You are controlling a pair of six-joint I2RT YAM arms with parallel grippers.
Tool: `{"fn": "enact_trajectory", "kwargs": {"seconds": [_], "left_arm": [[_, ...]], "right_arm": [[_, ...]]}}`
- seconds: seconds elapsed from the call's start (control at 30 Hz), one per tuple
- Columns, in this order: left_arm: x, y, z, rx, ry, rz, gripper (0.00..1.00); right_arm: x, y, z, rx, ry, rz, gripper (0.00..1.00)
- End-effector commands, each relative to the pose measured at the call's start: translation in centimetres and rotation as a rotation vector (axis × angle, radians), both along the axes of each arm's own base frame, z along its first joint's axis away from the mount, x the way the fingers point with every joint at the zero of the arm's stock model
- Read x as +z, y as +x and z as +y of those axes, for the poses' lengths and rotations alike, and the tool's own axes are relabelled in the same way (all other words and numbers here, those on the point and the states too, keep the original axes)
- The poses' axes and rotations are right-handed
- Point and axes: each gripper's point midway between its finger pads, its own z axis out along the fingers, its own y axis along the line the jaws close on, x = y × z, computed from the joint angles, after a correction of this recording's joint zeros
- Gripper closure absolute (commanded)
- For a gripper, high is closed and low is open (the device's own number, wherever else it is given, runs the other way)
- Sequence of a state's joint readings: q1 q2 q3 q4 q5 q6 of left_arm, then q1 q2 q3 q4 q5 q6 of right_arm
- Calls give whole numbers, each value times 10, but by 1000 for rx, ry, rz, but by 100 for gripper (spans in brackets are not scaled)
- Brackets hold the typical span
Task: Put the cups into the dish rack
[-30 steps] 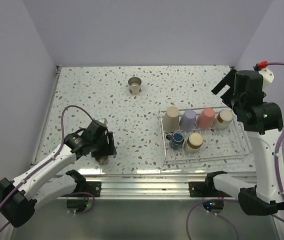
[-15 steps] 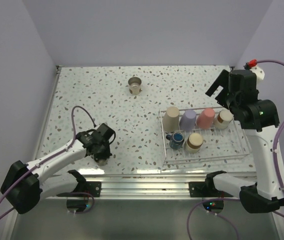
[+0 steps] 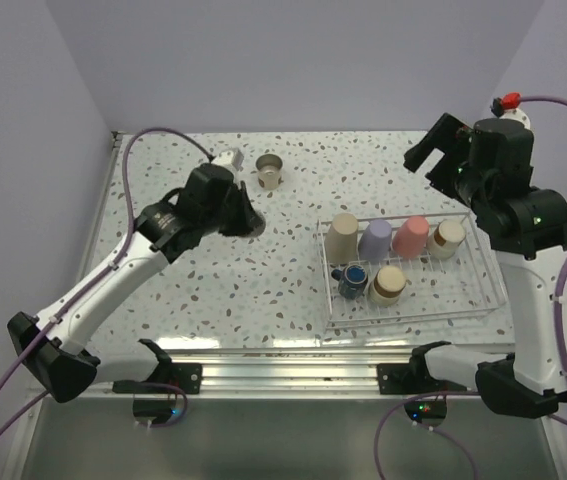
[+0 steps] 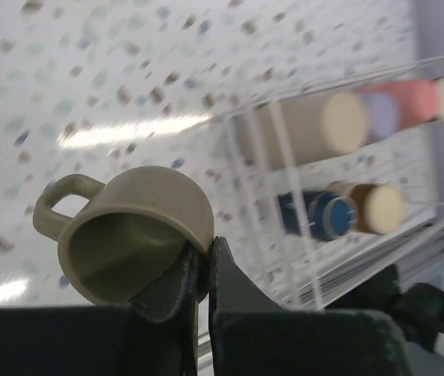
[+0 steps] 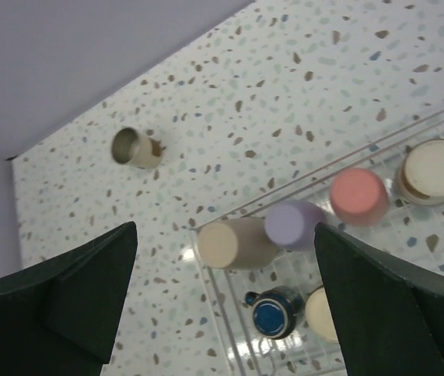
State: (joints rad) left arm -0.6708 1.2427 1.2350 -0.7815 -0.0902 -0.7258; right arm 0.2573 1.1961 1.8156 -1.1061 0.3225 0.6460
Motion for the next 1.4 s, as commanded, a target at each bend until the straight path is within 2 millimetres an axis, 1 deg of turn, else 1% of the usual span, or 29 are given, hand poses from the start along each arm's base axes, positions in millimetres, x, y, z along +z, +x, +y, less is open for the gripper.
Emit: {"fn": "enact_trajectory", "kwargs": {"seconds": [0.0, 0.03, 0.07, 0.1, 0.13, 0.17, 0.2, 0.23, 0.27, 0.3, 0.33, 0.37, 0.4, 0.43, 0.47, 0.5, 0.53, 0.6, 0.73, 0.8, 0.83, 0.87, 0.93, 0.97, 1.1, 1.27, 1.37], "left_arm": [[120, 33, -51, -183, -267, -327, 100], [140, 38, -57, -215, -333, -382, 100], [161, 29, -71, -315, -430, -420, 100], [199, 31, -82, -357, -553, -539, 100], [219, 29, -84, -391, -626, -598, 100], [238, 18, -88, -467, -711, -650, 100], [263, 12, -89, -489, -844, -734, 100], [271, 14, -86, -503, -902, -764, 100], [275, 10, -86, -536, -956, -782, 100], [289, 7, -80, -546, -1043, -823, 100], [292, 6, -79, -555, -1078, -832, 100], [288, 13, -81, -550, -1105, -825, 100], [296, 6, -78, -566, -1166, -849, 100], [299, 5, -77, -580, -1219, -859, 100], [293, 11, -81, -571, -1216, -843, 100], [301, 4, -77, -592, -1267, -865, 100], [298, 7, -80, -598, -1282, -856, 100], [301, 3, -82, -621, -1310, -864, 100], [303, 1, -88, -633, -1310, -869, 100], [303, 0, -91, -630, -1307, -868, 100], [302, 0, -92, -628, -1307, -866, 100], [301, 1, -93, -626, -1305, -868, 100], [301, -1, -96, -632, -1305, -863, 100], [301, -3, -99, -639, -1301, -863, 100], [297, -4, -108, -630, -1265, -863, 100], [292, -6, -116, -620, -1239, -862, 100], [289, -7, -120, -613, -1222, -865, 100]], "right_arm": [[61, 3, 39, 166, 172, -178, 2], [70, 2, 46, 189, 205, -202, 2], [79, 1, 52, 203, 259, -223, 2], [93, -2, 63, 259, 313, -265, 1], [102, -5, 73, 305, 361, -292, 1], [113, -1, 88, 357, 455, -338, 1], [124, -14, 103, 446, 530, -363, 2], [131, -17, 110, 482, 595, -386, 2], [138, -12, 117, 491, 704, -419, 2], [146, -22, 121, 529, 754, -442, 2], [149, -23, 122, 536, 787, -452, 2], [152, -22, 122, 533, 814, -459, 2], [153, -23, 122, 535, 811, -463, 2], [154, -23, 123, 538, 792, -455, 2], [154, -22, 123, 536, 789, -450, 2], [154, -21, 123, 539, 789, -448, 2], [152, -20, 125, 539, 797, -437, 2], [151, -17, 127, 545, 812, -438, 2], [134, -7, 132, 535, 822, -377, 2], [122, 0, 133, 516, 816, -329, 2], [121, 1, 135, 519, 818, -320, 2], [112, 6, 140, 518, 820, -281, 2], [110, 6, 145, 533, 810, -256, 2], [105, 10, 152, 543, 801, -232, 2], [114, 5, 161, 565, 795, -263, 2], [109, -1, 172, 584, 810, -232, 2], [109, -7, 176, 595, 821, -230, 2]]}}
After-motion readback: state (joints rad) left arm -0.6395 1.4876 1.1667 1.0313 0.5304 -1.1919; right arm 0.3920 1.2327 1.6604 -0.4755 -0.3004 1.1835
